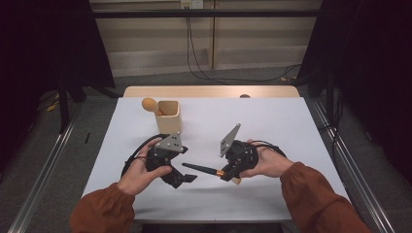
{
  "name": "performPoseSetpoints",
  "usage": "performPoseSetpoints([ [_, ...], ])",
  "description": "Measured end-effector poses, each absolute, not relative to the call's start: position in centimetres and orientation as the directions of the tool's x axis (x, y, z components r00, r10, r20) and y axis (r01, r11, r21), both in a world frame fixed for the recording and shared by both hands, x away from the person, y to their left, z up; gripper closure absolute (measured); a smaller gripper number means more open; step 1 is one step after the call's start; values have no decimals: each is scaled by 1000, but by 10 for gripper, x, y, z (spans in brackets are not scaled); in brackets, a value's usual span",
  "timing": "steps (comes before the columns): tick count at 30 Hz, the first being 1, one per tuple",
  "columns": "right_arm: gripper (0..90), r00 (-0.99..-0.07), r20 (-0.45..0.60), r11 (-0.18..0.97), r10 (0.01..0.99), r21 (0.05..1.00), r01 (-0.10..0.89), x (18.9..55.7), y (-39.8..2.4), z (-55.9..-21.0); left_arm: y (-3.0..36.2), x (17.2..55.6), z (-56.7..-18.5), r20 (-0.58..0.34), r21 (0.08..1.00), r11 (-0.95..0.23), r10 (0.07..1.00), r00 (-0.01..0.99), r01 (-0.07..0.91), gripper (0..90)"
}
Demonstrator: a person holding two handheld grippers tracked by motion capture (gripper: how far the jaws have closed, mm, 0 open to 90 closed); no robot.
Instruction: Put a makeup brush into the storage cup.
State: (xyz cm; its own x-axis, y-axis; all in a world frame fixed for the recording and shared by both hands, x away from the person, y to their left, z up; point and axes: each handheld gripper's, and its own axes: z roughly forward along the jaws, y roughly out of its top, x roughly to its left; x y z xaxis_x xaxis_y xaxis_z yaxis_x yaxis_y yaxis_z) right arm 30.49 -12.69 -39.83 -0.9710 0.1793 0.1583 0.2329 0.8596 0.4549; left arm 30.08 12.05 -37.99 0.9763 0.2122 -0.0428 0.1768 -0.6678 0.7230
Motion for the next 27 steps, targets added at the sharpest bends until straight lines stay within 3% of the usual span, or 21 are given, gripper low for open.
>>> performPoseSetpoints([
  [18,743,-975,158,914,154,352,201,303,-112,-407,100,303,-392,-52,606,-787,103,993,113,56],
  [27,743,-980,155,936,129,307,172,303,-105,-412,94,304,-400,-69,544,-831,93,993,116,66],
])
